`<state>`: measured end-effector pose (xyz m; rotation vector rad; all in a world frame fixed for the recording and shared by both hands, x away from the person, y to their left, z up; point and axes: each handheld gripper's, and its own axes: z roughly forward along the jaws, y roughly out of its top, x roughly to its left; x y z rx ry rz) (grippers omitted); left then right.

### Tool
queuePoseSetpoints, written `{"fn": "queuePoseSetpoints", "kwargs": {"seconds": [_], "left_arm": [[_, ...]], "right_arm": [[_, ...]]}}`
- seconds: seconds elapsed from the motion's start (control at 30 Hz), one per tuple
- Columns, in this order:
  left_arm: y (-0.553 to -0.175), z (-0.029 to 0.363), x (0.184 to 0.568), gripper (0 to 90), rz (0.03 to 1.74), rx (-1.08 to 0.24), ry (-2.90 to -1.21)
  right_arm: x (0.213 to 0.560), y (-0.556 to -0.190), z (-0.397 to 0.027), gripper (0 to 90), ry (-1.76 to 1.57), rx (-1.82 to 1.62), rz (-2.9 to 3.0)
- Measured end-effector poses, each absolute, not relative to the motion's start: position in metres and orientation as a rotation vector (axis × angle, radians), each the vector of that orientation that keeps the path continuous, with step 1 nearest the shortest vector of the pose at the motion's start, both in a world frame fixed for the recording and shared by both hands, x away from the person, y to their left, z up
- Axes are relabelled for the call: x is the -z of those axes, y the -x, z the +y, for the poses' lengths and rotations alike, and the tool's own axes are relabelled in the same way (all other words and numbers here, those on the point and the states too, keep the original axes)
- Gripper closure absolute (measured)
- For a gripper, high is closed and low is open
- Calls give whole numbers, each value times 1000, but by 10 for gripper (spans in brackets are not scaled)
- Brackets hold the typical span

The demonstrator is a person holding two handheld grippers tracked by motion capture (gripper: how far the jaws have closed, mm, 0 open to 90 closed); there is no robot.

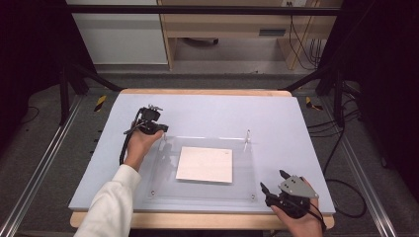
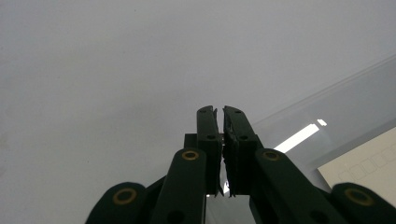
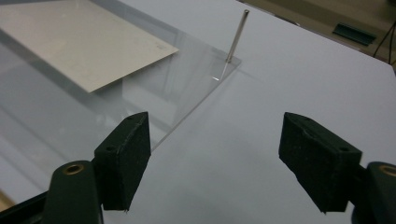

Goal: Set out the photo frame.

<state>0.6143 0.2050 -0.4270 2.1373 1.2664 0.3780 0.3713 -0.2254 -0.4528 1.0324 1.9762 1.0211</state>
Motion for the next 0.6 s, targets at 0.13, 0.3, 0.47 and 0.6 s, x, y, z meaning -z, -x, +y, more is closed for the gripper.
{"fn": "queuePoseSetpoints", "kwargs": {"seconds": [0.13,0.3,0.47,0.6], "left_arm": [[-615,205,427,852,1271,-370,-2143],[-617,205,427,852,1272,-363,-2143],[-619,205,427,851,1276,-355,-2147],[-620,205,427,851,1274,-353,-2148]], "right_arm": [[457,-361,-221,184,-977,-1011,2021],[461,-354,-213,89,-919,-996,2064],[468,-351,-206,81,-843,-981,2111],[477,-351,-200,100,-827,-938,2146]]}}
